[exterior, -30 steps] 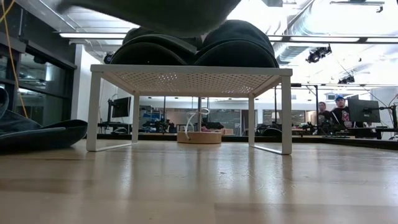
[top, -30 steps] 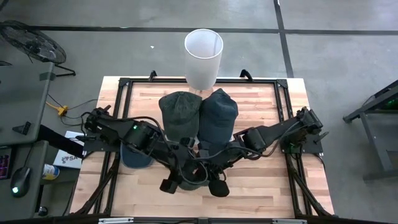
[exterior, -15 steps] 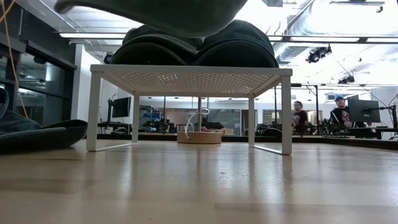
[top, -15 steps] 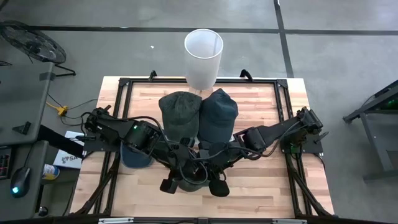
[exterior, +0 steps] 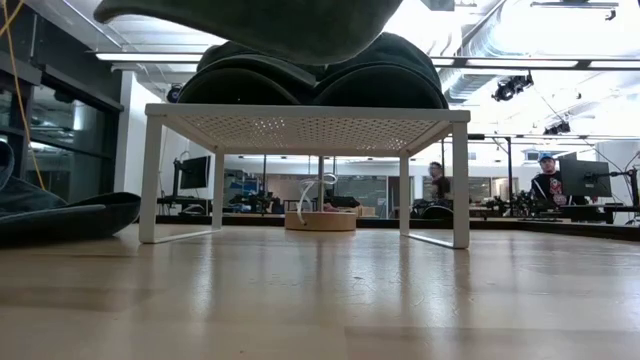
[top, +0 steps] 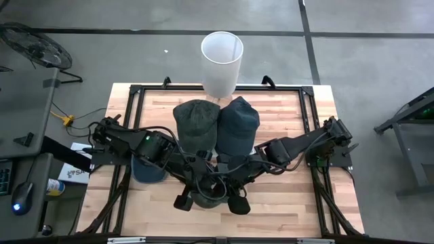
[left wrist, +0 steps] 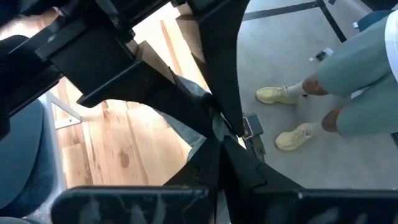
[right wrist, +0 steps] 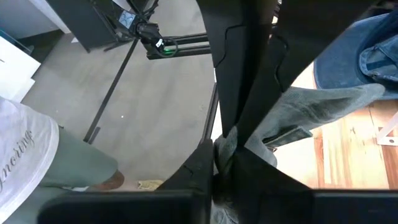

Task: Pick & Place hat
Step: Stack the green cap on the green cap on the shelf

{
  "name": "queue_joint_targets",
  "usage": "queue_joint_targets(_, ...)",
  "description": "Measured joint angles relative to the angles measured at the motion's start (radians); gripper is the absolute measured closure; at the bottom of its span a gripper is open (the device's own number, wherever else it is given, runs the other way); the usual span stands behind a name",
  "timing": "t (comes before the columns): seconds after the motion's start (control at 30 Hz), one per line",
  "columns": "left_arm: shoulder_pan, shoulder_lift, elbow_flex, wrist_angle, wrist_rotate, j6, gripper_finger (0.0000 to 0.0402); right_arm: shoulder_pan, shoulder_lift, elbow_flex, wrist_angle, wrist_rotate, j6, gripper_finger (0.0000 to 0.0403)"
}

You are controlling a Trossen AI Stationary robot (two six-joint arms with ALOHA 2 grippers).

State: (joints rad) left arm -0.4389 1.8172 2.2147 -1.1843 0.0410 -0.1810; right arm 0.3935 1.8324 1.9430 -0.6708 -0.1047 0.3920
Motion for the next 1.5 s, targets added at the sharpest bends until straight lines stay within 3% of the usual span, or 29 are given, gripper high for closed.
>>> queue_joint_targets(0.3, 0.0, 0.001, 0.0, 0.0, 0.03, -0.009, 0.04, 0.0, -0.022, 0.0, -0.008, 0.001, 0.015, 0.0288)
queue_joint_targets(0.6, -0.002, -0.01, 0.003, -0.007, 0.021, -0.026, 0.0401, 0.001, -0.114, 0.0, -0.14, 0.076, 0.05, 0.027)
queue_joint_targets(0.9, -0.022, -0.049, 0.144, -0.114, -0.118, -0.068, 0.0401, 0.052, -0.201, 0.0, -0.257, 0.255, 0.096, 0.0269)
queue_joint_targets(1.2, -0.02, -0.201, 0.123, -0.066, -0.282, -0.121, 0.0401, 0.096, -0.235, 0.0, -0.277, 0.388, 0.106, 0.0269)
queue_joint_targets(1.5, -0.019, -0.306, 0.123, -0.037, -0.434, -0.103, 0.0402, 0.1, -0.236, 0.0, -0.269, 0.435, 0.106, 0.0269)
